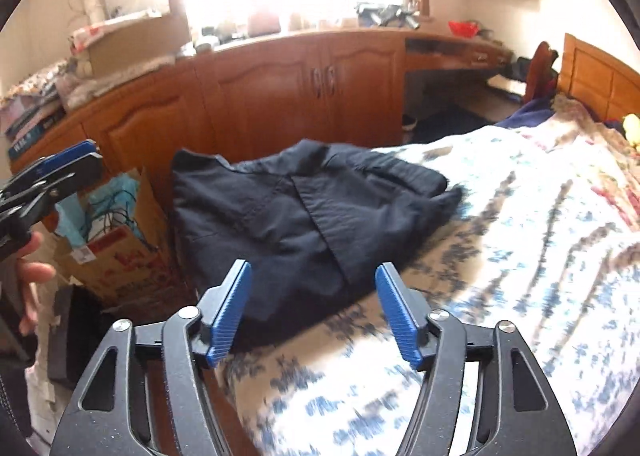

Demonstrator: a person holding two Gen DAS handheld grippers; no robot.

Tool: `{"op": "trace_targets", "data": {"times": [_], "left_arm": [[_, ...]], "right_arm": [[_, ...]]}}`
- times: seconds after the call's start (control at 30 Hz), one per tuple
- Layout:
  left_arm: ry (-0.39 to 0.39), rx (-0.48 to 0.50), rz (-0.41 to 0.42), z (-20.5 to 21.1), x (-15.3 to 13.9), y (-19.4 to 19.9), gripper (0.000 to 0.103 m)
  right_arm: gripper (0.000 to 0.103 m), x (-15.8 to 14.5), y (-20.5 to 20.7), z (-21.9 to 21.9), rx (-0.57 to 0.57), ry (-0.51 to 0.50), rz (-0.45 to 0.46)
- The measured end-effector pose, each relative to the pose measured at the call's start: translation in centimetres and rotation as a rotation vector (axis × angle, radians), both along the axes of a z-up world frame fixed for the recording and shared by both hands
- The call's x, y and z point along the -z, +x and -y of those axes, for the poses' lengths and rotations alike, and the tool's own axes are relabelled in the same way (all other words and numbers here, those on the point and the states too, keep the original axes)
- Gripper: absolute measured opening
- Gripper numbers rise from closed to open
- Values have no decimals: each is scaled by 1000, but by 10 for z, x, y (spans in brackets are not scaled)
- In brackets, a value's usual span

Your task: Fold large clothes

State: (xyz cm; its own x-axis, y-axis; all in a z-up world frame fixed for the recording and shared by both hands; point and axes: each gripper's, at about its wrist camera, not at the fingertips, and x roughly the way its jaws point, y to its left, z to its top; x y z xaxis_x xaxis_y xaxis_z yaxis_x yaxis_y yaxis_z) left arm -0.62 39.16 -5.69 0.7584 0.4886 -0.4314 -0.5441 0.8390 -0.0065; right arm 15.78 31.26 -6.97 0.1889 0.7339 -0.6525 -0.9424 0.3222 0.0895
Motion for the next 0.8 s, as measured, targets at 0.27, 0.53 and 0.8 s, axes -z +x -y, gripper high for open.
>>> {"op": "trace_targets", "data": {"times": [0.27, 0.53, 0.8], "left_arm": [[16, 103, -5, 67, -14, 29, 54], [-23, 256, -10, 153, -2, 56, 54], [-22, 352, -44, 220, 14, 82, 55]], "right_arm": [[79, -39, 7, 109, 114, 55, 65], [84, -45, 2, 218, 260, 106, 100], [85, -28, -2, 295, 377, 107, 131]]}}
